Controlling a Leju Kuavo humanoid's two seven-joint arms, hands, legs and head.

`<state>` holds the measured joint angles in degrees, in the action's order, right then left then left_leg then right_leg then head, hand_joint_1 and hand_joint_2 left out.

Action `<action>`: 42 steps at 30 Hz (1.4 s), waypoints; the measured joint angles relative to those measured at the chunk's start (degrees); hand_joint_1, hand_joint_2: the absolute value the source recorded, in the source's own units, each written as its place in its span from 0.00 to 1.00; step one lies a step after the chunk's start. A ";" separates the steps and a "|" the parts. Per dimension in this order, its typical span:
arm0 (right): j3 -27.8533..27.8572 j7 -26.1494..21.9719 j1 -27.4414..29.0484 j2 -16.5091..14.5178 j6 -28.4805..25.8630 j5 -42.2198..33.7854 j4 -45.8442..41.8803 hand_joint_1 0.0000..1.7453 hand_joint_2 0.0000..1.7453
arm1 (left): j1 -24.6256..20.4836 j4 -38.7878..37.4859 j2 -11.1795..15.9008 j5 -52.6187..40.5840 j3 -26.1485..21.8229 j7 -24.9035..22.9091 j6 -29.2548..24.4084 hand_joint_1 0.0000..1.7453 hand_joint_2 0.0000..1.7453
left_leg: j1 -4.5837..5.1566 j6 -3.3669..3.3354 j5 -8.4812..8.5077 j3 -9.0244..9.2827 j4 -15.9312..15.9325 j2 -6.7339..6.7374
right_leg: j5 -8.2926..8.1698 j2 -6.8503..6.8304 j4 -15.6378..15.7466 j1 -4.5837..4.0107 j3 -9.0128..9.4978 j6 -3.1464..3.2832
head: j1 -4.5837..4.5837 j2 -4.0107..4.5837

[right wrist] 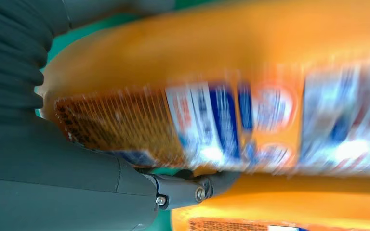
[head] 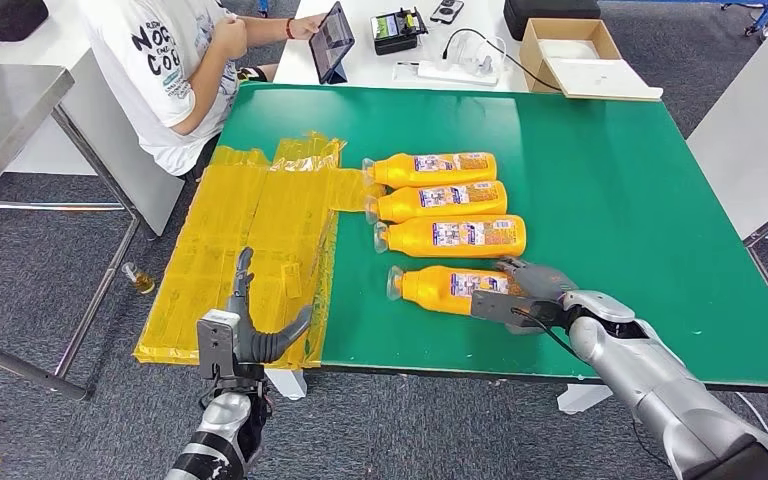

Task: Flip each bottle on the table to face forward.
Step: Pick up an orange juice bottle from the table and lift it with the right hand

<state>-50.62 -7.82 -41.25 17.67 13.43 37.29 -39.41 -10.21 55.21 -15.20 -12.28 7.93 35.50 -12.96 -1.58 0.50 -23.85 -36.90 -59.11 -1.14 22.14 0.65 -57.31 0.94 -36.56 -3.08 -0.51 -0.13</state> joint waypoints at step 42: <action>35.71 -26.75 32.15 -18.83 -48.84 -9.21 -46.32 1.00 1.00 | 2.03 8.72 -0.28 12.77 1.38 -3.04 7.11 0.00 1.00 | -0.12 0.13 -0.10 -0.18 0.03 -0.04 | 0.08 -0.02 -0.01 -0.12 -0.17 0.08 | -0.06 0.00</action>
<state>-14.91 -34.57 -9.10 -1.17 -35.40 28.09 -85.73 -8.18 63.93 -15.49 0.49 9.32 32.45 -5.85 -1.70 0.64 -23.95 -37.08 -59.09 -1.17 22.21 0.63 -57.32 0.82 -36.73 -3.00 -0.57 -0.13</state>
